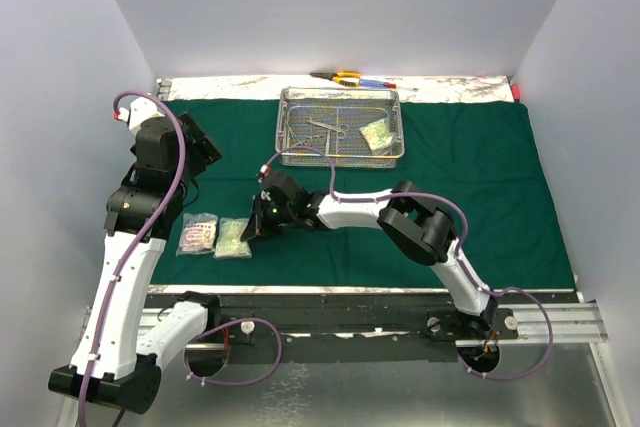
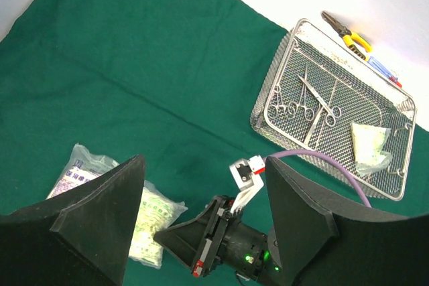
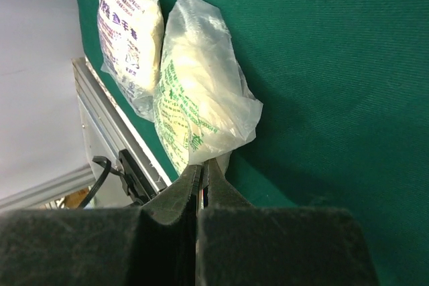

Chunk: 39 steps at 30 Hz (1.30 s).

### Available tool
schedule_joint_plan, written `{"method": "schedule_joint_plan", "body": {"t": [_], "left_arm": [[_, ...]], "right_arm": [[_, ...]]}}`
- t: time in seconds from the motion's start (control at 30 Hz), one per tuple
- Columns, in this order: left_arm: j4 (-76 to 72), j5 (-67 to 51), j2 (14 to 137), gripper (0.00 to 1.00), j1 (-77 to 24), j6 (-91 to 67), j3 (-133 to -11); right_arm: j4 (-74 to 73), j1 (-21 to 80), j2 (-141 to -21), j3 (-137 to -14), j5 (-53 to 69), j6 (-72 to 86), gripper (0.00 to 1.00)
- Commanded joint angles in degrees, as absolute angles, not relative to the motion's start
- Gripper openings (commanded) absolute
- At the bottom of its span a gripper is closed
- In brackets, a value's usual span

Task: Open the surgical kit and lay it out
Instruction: Place the medical item in the surgical kit, then pick up the medical item from the container.

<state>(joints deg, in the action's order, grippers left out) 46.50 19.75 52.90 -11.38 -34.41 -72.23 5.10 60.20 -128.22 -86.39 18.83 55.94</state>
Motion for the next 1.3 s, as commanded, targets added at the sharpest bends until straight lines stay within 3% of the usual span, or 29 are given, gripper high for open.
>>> {"method": "schedule_joint_plan", "body": {"t": [0.0,0.13,0.27,0.4,0.73,0.97,1.13,1.27], "left_arm": [[48.3,20.18,51.82,0.73,-11.52,-34.15,-72.75],[48.45,20.3,51.68,0.73,-11.52,-34.1,-72.6],[48.52,20.39,52.06,0.73,-11.53,-34.09,-72.96],[48.53,21.02,52.67,0.73,-11.57,-33.93,-74.31],[47.82,22.01,55.01,0.73,-11.58,-34.8,-77.34],[45.79,22.37,58.58,0.73,-11.53,-33.45,-80.02],[43.72,20.84,60.26,0.73,-11.53,-33.94,-80.23],[42.12,18.81,61.93,0.73,-11.59,-35.16,-79.1]], "right_arm": [[5.66,61.15,-129.8,-88.61,20.52,55.16,0.0],[4.27,61.17,-129.25,-88.68,19.96,54.66,0.01],[0.54,61.17,-127.31,-88.8,17.0,55.23,0.37],[-7.9,61.17,-121.68,-89.58,10.19,53.07,0.54],[-24.42,57.54,-107.78,-90.55,-9.08,47.07,0.55],[-34.48,50.39,-104.23,-93.81,-34.98,37.14,0.59],[-36.43,40.5,-107.36,-98.02,-34.92,30.14,0.58],[-31.53,36.63,-113.02,-99.73,-33.26,15.76,0.54]]}}
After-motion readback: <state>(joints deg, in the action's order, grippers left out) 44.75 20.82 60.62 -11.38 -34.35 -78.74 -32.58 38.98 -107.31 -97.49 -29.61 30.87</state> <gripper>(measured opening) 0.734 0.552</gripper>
